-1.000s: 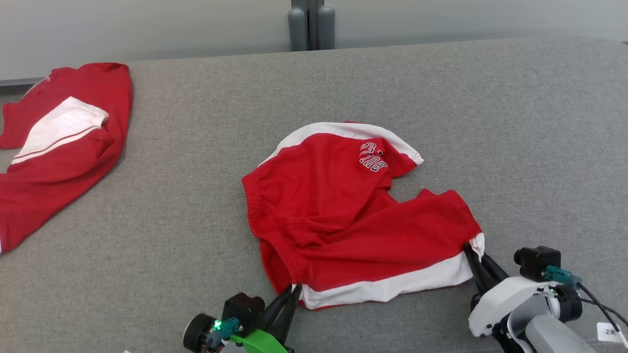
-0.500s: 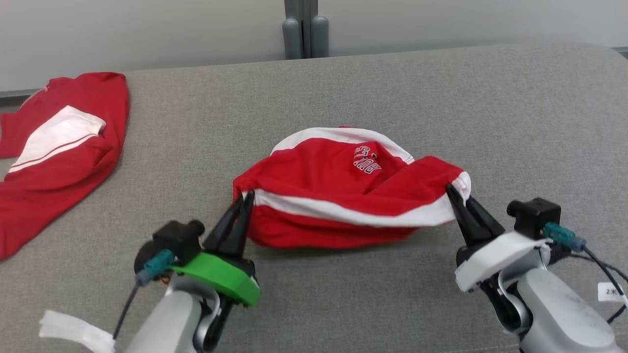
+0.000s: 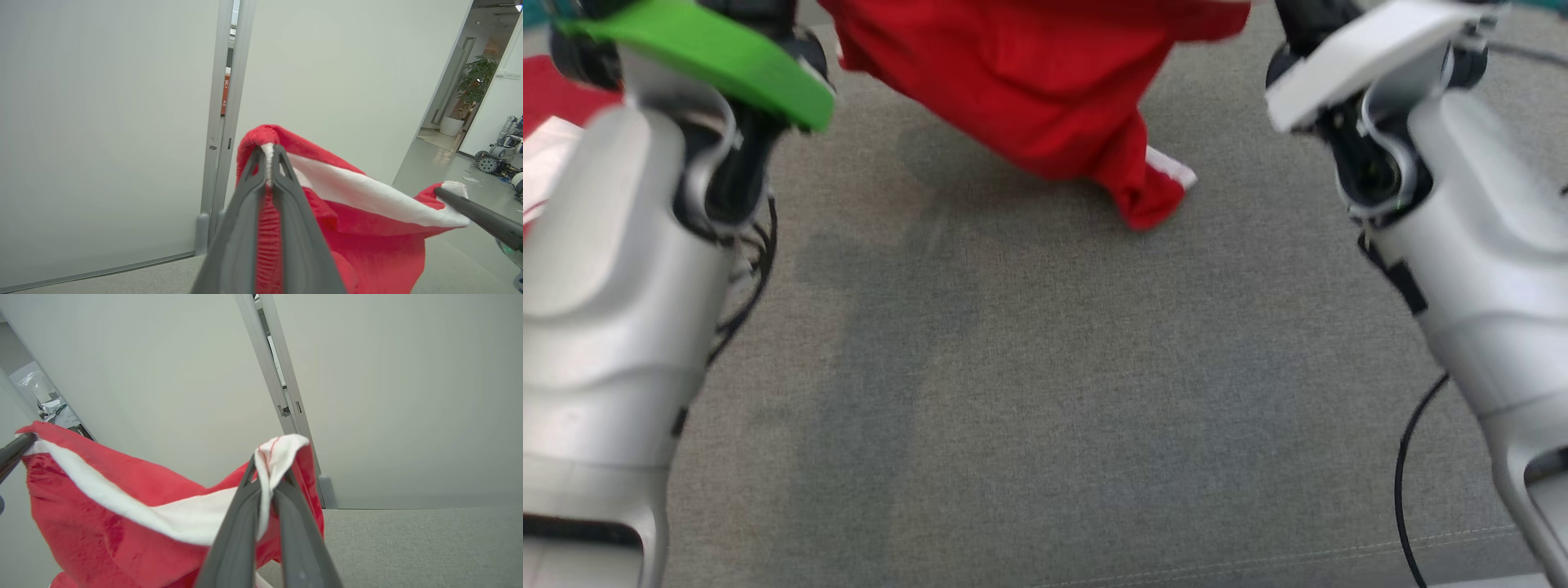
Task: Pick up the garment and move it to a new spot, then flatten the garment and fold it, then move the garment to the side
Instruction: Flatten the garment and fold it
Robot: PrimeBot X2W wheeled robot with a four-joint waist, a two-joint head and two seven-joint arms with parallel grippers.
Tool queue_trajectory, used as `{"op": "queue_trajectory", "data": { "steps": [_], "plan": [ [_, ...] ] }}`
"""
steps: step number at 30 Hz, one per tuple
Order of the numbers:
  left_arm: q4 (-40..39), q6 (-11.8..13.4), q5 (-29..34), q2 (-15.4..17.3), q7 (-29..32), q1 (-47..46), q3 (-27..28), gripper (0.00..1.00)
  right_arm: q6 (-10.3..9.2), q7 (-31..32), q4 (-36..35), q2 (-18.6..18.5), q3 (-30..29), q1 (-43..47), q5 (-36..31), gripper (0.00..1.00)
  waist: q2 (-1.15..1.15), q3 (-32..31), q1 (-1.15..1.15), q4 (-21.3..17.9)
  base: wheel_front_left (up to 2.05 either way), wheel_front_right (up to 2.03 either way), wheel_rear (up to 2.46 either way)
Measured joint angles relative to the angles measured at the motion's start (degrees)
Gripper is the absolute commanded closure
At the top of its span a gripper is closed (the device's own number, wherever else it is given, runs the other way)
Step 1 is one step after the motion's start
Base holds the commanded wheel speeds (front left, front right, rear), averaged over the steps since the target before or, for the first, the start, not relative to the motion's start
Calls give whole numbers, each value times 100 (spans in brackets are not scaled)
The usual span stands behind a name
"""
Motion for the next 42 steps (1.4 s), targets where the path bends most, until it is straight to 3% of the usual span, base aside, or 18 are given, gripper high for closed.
{"op": "queue_trajectory", "data": {
  "steps": [5,11,19,25,28,35,42],
  "plan": [
    [631,-1,-266,-20,25,-1572,63,100,0,96,697,78,-86,-1602,98,100,0,476,0,-61,0,0,0],
    [1196,-9,-409,-8,-280,-3000,-88,100,0,-220,1303,124,-26,-3022,-16,100,0,1002,1,-126,0,0,0],
    [1324,-10,-820,52,-734,-3130,-617,100,0,-517,1616,76,491,-3140,134,100,0,1371,0,-161,0,0,0],
    [975,-10,-1022,396,-1054,-1905,-931,100,0,-809,1358,-81,1131,-2095,422,100,0,1271,0,-207,0,0,0],
    [567,-10,-1021,520,-1079,-854,-888,100,0,-927,1080,-307,1445,-1306,614,100,0,1130,0,-224,0,0,0],
    [-760,120,-369,237,-1104,1662,-220,100,0,-1069,337,-876,1762,436,910,100,0,709,0,-168,0,0,0],
    [-1526,236,288,-119,-1104,3613,-2,100,0,-1094,-356,-1117,1458,1959,886,100,0,288,0,-72,0,0,0]
  ]
}}
